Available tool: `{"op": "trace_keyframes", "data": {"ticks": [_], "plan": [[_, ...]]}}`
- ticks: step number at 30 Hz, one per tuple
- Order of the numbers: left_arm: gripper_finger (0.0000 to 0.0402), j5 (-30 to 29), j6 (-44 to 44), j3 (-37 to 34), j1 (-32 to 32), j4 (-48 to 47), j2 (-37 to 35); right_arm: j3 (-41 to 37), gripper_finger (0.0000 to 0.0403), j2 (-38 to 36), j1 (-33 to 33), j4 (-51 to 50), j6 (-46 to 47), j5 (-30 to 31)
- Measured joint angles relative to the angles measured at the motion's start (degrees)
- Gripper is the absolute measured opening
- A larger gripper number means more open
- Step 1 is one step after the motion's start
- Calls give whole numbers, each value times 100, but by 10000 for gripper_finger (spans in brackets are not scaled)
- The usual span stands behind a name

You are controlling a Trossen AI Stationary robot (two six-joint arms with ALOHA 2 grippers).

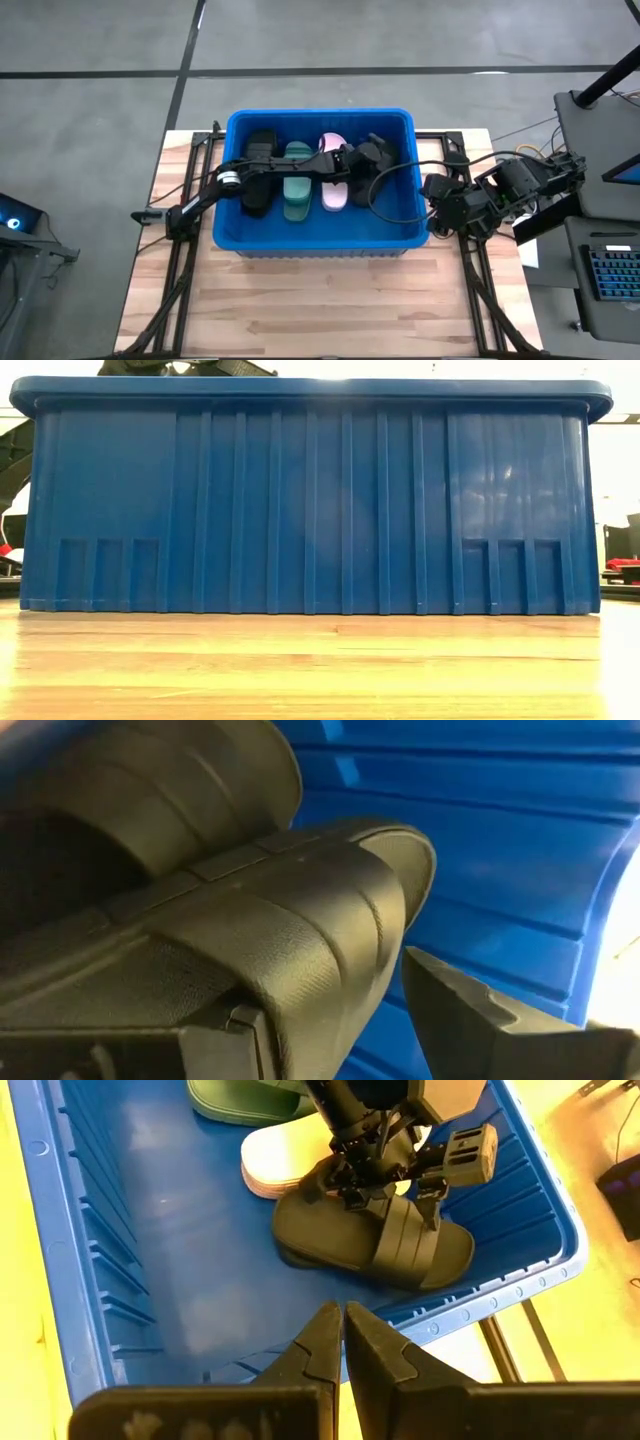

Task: Pick and place slides into bin
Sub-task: Put the black slipper on the black slipper

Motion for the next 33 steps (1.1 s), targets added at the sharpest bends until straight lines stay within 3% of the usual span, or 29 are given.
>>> {"op": "trace_keyframes", "data": {"ticks": [12, 33], "plan": [[160, 776, 797, -4, 177, -30, -4, 0, 8, 0, -1, -4, -1, -41], [160, 1353, 924, -124, 260, 296, -4, 0, 8, 0, 0, -22, -44, -326]]}}
